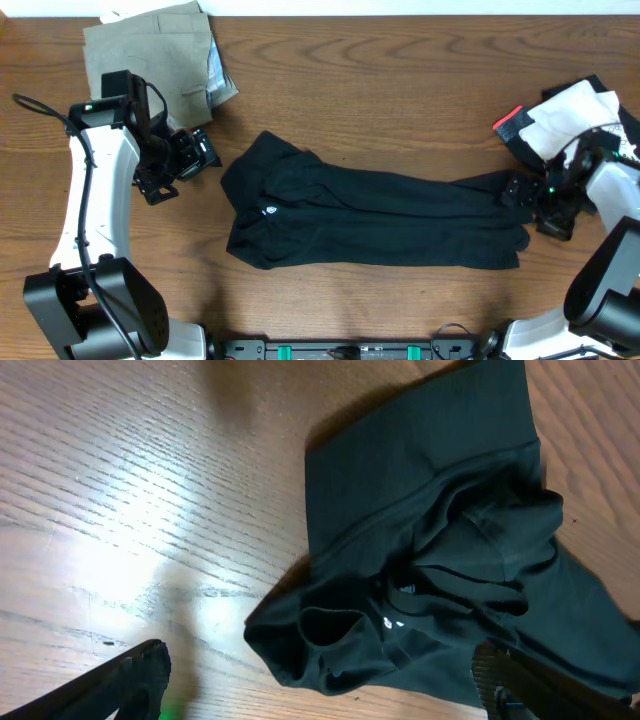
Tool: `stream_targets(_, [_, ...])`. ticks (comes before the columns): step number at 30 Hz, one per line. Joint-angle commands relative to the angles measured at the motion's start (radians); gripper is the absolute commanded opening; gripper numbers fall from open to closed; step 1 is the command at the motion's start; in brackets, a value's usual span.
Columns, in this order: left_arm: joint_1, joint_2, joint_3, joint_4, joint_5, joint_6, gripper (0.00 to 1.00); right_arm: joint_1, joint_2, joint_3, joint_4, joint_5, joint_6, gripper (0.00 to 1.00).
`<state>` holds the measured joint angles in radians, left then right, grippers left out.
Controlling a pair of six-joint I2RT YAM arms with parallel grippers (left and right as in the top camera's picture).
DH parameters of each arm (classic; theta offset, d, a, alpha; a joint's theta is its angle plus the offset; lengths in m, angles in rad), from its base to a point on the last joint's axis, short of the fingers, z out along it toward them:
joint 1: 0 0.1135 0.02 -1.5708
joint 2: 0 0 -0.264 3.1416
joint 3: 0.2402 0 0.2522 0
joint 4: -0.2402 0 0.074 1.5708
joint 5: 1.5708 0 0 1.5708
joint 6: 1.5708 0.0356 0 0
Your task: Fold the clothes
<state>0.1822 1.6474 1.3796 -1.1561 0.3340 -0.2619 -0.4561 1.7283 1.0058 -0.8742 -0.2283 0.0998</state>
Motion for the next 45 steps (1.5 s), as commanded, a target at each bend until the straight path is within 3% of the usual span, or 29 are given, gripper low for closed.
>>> stream_targets(1, [0.002,-0.002,-0.001,-0.006,-0.003,-0.005,0.98,-0.039,-0.008,-0.038,0.026,-0.094,-0.057,0.98])
stream_targets(14, [0.002,-0.002,-0.001,-0.006,-0.003,-0.005,0.98,-0.043,-0.008,-0.179,0.139,-0.214,-0.101,0.99])
stream_targets(19, [0.002,-0.002,-0.001,-0.007,-0.003,-0.005,0.98,-0.043,-0.008,-0.199,0.14,-0.281,-0.105,0.93])
stream_targets(22, [0.002,-0.002,-0.001,-0.008,-0.003,-0.005,0.98,-0.042,-0.008,-0.202,0.114,-0.285,-0.105,0.84])
stream_targets(25, [0.002,-0.002,-0.001,-0.008,-0.003,-0.005,0.98,-0.04,-0.008,-0.208,0.099,-0.285,-0.105,0.63])
stream_targets(28, [0.002,-0.002,-0.001,-0.008,-0.003,-0.006,0.98,-0.04,-0.008,-0.213,0.1,-0.284,-0.106,0.51])
stream_targets(31, [0.002,-0.002,-0.001,-0.011,-0.003,-0.005,0.98,-0.04,-0.008,-0.213,0.105,-0.284,-0.105,0.25])
stream_targets(35, [0.002,-0.002,-0.001,-0.018,-0.003,-0.005,0.98,-0.042,-0.008,-0.212,0.136,-0.279,-0.089,0.01])
stream_targets(45, [0.002,-0.002,-0.001,-0.018,-0.006,-0.005,0.98,-0.065,-0.01,-0.075,0.079,-0.147,-0.015,0.01])
